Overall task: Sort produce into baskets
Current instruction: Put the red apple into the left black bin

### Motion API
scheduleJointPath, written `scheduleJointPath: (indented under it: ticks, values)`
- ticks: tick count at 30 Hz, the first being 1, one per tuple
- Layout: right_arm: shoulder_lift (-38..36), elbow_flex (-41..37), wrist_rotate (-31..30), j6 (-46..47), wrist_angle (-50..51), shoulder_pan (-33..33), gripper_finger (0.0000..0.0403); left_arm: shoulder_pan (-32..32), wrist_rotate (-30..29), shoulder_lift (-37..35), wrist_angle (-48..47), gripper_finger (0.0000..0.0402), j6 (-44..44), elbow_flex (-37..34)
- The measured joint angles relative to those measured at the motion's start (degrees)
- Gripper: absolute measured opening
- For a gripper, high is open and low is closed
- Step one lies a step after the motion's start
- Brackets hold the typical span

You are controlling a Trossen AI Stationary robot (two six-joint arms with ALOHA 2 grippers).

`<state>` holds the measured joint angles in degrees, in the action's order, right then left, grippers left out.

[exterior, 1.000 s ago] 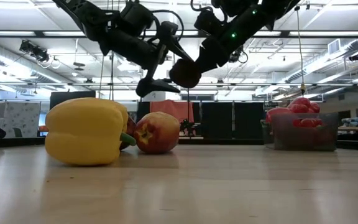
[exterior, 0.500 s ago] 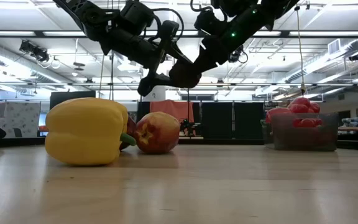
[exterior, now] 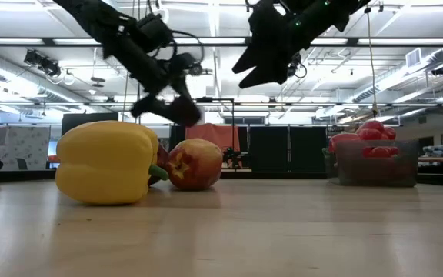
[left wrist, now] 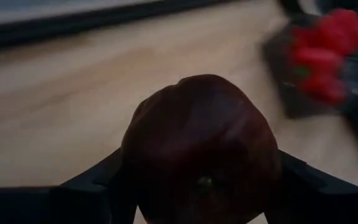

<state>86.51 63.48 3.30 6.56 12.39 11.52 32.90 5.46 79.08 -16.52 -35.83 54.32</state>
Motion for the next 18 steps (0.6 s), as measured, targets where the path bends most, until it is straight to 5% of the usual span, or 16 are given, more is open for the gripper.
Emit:
scheduleJointPath:
  ticks: [7, 18]
  values:
    - [4.23, -0.11, 1.05, 4.44, -1.26, 0.09, 0.0327, 9.98, -6.22, -4.79, -19.36, 0.0286, 9.32, 0.02]
    - [9.95, -0.11, -1.06, 2.88, -7.13, -0.19, 0.0328, 19.81, -12.89, -4.46, -25.66, 0.0300, 14.93, 0.00]
